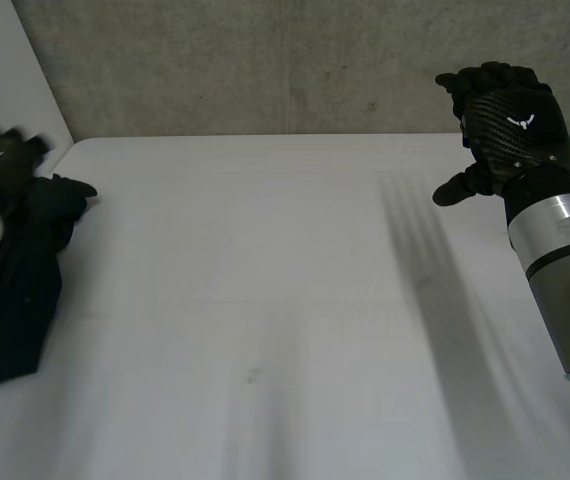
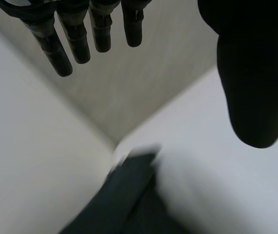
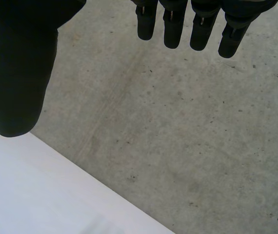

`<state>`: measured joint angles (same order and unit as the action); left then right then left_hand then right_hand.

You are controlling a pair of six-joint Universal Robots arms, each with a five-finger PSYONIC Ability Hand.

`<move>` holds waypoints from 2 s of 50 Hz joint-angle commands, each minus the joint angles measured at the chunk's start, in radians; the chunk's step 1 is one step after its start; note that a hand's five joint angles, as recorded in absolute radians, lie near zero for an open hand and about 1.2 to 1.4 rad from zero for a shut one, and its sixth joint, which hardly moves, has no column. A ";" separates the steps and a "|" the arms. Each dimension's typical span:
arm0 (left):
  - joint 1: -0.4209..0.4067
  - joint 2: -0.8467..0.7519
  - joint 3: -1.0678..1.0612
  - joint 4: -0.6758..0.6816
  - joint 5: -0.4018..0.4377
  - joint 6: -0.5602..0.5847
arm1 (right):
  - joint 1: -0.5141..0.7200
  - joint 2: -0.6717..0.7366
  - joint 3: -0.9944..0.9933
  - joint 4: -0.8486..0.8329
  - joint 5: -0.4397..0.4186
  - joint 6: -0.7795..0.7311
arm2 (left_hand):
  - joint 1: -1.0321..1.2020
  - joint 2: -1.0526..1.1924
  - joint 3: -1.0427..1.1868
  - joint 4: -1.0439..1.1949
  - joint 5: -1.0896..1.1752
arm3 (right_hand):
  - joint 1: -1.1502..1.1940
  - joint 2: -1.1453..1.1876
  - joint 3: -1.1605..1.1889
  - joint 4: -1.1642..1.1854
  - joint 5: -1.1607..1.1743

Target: Fold the laundry.

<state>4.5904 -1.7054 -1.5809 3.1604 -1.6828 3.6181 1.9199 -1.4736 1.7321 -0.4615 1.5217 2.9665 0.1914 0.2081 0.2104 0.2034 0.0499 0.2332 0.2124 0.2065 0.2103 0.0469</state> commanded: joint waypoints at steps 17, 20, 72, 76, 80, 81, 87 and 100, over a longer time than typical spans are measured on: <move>0.343 -0.462 0.064 0.269 0.318 0.152 | 0.039 0.033 0.014 0.003 -0.001 -0.052 | 0.757 0.740 0.738 0.745 0.724 | -0.059 -0.038 -0.032 -0.036 -0.047; 0.349 -0.462 0.058 0.326 0.305 0.139 | 0.039 0.032 0.014 0.004 -0.001 -0.058 | 1.205 1.188 1.186 1.193 1.172 | -0.059 -0.038 -0.032 -0.036 -0.047; 0.005 -0.226 0.035 0.085 -0.068 0.146 | -0.018 0.118 -0.013 0.041 -0.048 -0.113 | -0.017 -0.034 -0.036 -0.029 -0.050 | -0.059 -0.038 -0.032 -0.036 -0.047; 0.149 -0.336 0.015 0.231 0.062 0.218 | -0.013 0.119 -0.009 0.053 -0.048 -0.124 | -0.017 -0.034 -0.036 -0.029 -0.050 | -0.059 -0.038 -0.032 -0.036 -0.047; 0.226 -0.430 0.027 0.323 0.150 0.246 | -0.010 0.122 -0.008 0.055 -0.048 -0.124 | -0.017 -0.034 -0.036 -0.029 -0.050 | -0.059 -0.038 -0.032 -0.036 -0.047; 0.235 -0.445 0.032 0.335 0.159 0.246 | -0.010 0.121 -0.008 0.055 -0.048 -0.124 | -0.017 -0.034 -0.036 -0.029 -0.050 | -0.059 -0.038 -0.032 -0.036 -0.047; 0.252 -0.494 0.050 0.403 0.199 0.203 | -0.009 0.122 0.000 0.055 -0.046 -0.127 | 1.204 1.187 1.185 1.192 1.171 | -0.059 -0.038 -0.032 -0.036 -0.047; 0.004 -0.035 0.082 0.309 0.026 -0.171 | -0.016 0.119 -0.005 0.053 -0.046 -0.135 | 1.205 1.188 1.186 1.193 1.172 | -0.059 -0.038 -0.032 -0.036 -0.047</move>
<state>4.7343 -1.9317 -1.5496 3.5861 -1.5971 3.6225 1.9071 -1.3535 1.7298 -0.4105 1.4758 2.8327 1.1130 1.1785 1.1875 1.1975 0.9516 0.2332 0.2124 0.2065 0.2103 0.0469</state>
